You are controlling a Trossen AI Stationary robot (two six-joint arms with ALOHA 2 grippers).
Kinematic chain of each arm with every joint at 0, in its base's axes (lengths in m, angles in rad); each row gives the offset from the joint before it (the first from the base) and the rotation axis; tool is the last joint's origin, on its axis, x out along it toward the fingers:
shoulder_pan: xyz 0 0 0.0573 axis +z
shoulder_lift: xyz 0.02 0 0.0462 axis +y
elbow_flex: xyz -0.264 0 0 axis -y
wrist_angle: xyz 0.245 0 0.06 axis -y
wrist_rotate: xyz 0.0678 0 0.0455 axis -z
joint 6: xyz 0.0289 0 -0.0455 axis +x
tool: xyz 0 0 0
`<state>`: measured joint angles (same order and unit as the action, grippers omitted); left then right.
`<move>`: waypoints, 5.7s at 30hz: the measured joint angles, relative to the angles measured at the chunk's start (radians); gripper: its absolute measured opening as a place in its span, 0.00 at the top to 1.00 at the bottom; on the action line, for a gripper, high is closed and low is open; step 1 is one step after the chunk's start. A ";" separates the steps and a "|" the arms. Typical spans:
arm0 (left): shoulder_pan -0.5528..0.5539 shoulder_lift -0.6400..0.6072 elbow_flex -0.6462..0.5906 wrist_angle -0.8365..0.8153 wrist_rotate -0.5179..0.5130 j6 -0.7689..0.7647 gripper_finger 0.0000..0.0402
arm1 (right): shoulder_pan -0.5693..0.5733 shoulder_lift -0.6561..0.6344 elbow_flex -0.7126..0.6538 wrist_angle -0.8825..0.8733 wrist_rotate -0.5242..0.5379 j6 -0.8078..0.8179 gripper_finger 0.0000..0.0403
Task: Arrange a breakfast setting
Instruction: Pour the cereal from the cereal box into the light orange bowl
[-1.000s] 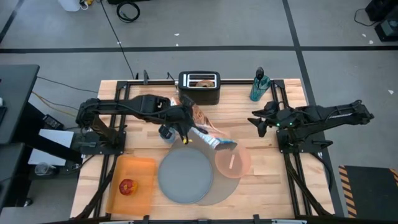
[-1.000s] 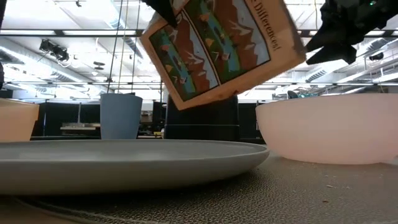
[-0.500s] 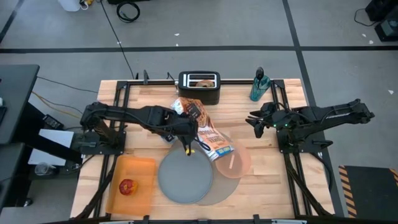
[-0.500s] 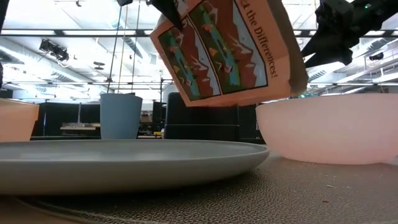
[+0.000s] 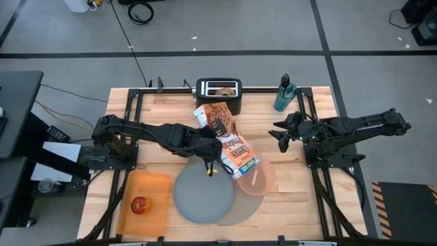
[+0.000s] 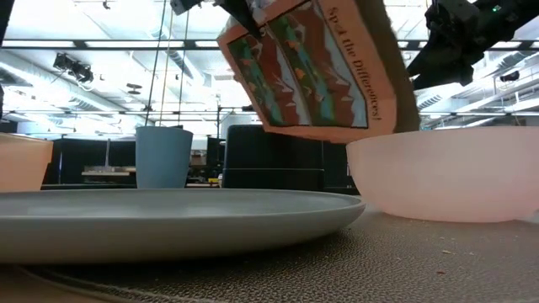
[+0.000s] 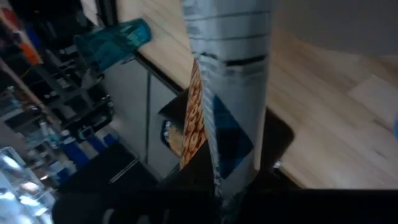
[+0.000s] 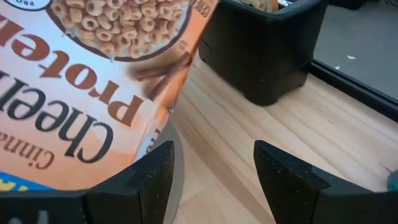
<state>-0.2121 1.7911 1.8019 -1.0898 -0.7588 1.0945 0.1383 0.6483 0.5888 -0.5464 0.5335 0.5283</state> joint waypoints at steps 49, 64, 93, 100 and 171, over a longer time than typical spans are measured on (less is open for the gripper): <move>-0.163 0.038 -0.001 0.166 -0.279 0.243 0.97 | 0.000 0.008 0.000 0.011 -0.003 -0.007 0.43; -0.172 0.041 -0.001 0.164 -0.277 0.245 0.97 | 0.000 0.008 0.000 0.014 -0.004 -0.007 0.43; -0.183 0.049 0.000 0.144 -0.276 0.222 0.97 | 0.000 0.008 0.000 0.015 -0.009 0.003 0.43; -0.179 0.051 0.000 0.121 -0.275 0.202 0.97 | 0.000 0.008 0.000 0.022 -0.010 0.003 0.43; -0.181 0.051 0.000 0.093 -0.274 0.173 0.97 | 0.000 0.020 0.000 0.022 -0.012 0.003 0.43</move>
<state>-0.3927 1.8420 1.8015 -0.9967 -1.0325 1.2678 0.1381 0.6685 0.5887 -0.5243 0.5213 0.5308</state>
